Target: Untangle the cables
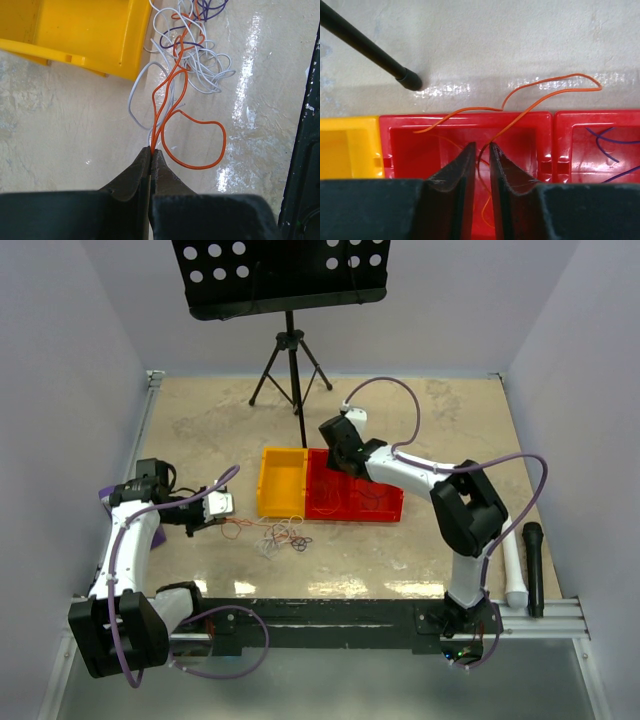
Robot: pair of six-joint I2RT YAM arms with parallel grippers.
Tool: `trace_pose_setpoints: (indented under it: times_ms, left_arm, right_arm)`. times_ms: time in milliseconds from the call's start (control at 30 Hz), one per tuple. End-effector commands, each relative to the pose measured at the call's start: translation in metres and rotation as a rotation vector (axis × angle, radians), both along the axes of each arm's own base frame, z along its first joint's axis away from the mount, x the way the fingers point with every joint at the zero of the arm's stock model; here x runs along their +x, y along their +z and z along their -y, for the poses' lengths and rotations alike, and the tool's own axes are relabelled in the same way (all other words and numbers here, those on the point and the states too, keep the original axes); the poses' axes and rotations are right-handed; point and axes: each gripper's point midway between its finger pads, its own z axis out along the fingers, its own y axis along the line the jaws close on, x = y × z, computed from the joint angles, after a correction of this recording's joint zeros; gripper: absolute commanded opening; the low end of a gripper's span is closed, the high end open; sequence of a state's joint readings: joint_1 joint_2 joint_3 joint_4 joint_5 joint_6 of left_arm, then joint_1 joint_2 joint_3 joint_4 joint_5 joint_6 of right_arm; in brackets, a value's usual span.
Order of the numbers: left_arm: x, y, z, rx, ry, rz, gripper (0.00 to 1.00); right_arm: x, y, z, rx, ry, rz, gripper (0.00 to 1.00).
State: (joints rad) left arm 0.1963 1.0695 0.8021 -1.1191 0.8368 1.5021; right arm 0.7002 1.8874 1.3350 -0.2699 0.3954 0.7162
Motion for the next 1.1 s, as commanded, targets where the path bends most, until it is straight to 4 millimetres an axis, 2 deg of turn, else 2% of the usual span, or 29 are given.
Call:
trace_pose_setpoints:
  times_ms: [0, 67, 267, 433, 533, 667, 867, 1067]
  left_arm:
    - [0.003, 0.007, 0.002, -0.015, -0.001, 0.025, 0.0]
    - [0.002, 0.005, 0.002, -0.015, -0.001, 0.021, 0.0]
    - [0.003, 0.009, 0.002, -0.02, -0.002, 0.029, 0.0]
    - [0.003, 0.01, 0.002, -0.02, -0.003, 0.032, 0.0]
    - [0.002, 0.008, 0.002, -0.017, -0.005, 0.029, 0.0]
    - [0.001, 0.009, 0.002, -0.018, -0.003, 0.032, 0.0]
    - [0.002, 0.009, 0.003, -0.021, -0.007, 0.03, 0.0]
    - [0.001, 0.01, 0.005, -0.03, -0.011, 0.032, 0.0]
  right_arm:
    - [0.015, 0.012, 0.003, 0.0, -0.067, 0.06, 0.14]
    - [0.015, 0.017, 0.007, -0.001, -0.082, 0.08, 0.01]
    - [0.013, 0.015, 0.01, -0.011, -0.083, 0.082, 0.0]
    - [0.006, 0.037, -0.002, 0.031, -0.04, 0.135, 0.0]
    - [-0.011, 0.052, -0.019, 0.023, 0.011, 0.173, 0.0]
    - [-0.05, 0.058, -0.04, 0.006, 0.075, 0.199, 0.0]
    - [-0.096, 0.049, -0.043, 0.052, 0.1, 0.166, 0.0]
    - [-0.118, 0.044, -0.039, 0.092, 0.117, 0.137, 0.0]
